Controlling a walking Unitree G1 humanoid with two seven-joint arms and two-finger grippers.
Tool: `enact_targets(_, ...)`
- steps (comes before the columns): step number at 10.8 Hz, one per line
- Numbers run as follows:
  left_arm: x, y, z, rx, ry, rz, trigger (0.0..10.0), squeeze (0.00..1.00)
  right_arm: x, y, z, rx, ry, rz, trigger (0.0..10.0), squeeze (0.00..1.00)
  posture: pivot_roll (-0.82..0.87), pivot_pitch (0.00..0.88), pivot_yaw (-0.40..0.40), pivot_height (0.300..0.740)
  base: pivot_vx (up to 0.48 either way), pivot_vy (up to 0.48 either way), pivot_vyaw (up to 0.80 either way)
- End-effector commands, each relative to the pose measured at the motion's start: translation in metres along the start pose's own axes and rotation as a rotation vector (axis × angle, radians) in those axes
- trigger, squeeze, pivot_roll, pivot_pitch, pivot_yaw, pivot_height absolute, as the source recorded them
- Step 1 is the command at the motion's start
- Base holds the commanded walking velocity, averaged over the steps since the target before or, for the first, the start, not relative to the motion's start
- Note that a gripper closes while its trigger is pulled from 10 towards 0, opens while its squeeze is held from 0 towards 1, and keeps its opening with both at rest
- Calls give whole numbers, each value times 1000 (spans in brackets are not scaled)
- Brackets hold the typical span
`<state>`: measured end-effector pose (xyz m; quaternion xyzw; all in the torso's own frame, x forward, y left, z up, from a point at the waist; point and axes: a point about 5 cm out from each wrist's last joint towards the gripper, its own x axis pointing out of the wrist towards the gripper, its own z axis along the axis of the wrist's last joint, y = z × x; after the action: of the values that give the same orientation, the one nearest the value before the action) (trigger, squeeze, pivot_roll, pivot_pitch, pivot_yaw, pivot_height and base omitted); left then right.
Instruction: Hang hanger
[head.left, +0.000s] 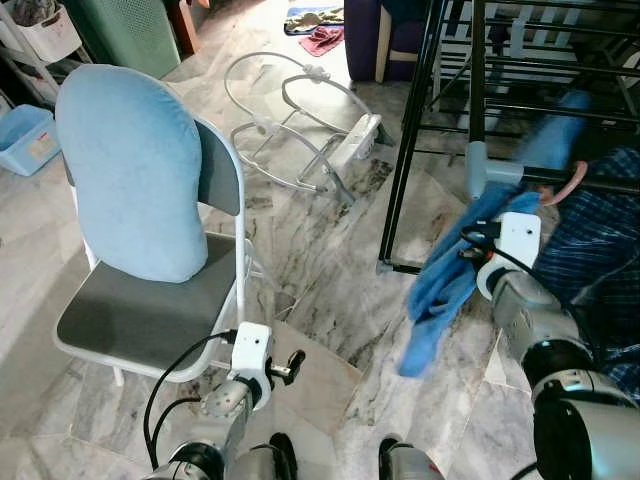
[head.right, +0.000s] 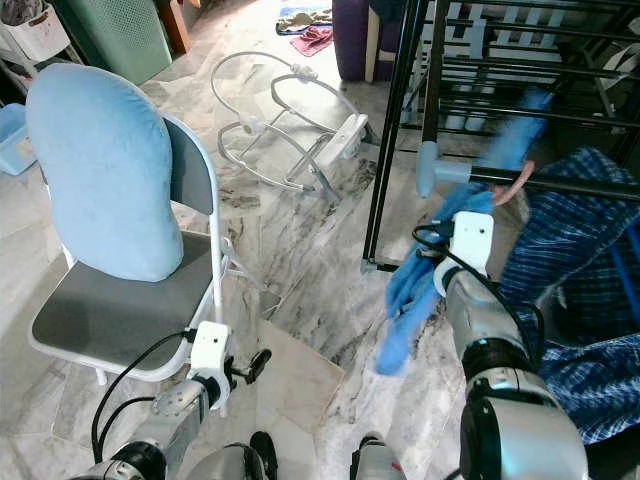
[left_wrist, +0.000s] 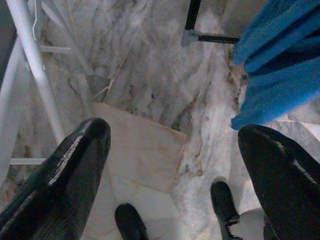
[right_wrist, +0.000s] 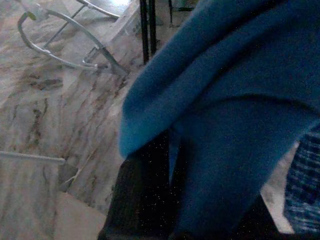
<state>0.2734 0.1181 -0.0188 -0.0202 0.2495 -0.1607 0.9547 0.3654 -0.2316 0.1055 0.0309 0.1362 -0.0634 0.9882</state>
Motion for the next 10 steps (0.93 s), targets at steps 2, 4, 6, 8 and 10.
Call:
enact_targets(2, -1, 2, -2, 2, 17, 16, 10000, 0, -6, -13, -6, -36, -44, -56, 10000, 1000, -156, 184, 63, 740, 0, 0, 0)
enact_targets(4, 0, 2, 1, 3, 5, 13, 10000, 0, -19, -18, 0, -216, -181, -79, 10000, 1000, -166, 187, 71, 740, 0, 0, 0)
enact_targets(6, 2, -2, 3, 15, 1, -10, 10000, 0, -32, -18, -7, -257, -237, -104, 10000, 1000, -176, 191, 80, 740, 0, 0, 0)
enact_targets(8, 5, -5, 9, 29, -6, -24, 10000, 0, -49, -17, -18, -280, -272, -135, 10000, 1000, -194, 198, 103, 740, 0, 0, 0)
enact_targets(10, 7, -7, 18, 62, -47, -39, 10000, 0, -66, -20, -36, -337, -297, -198, 10000, 1000, -196, 201, 104, 740, 0, 0, 0)
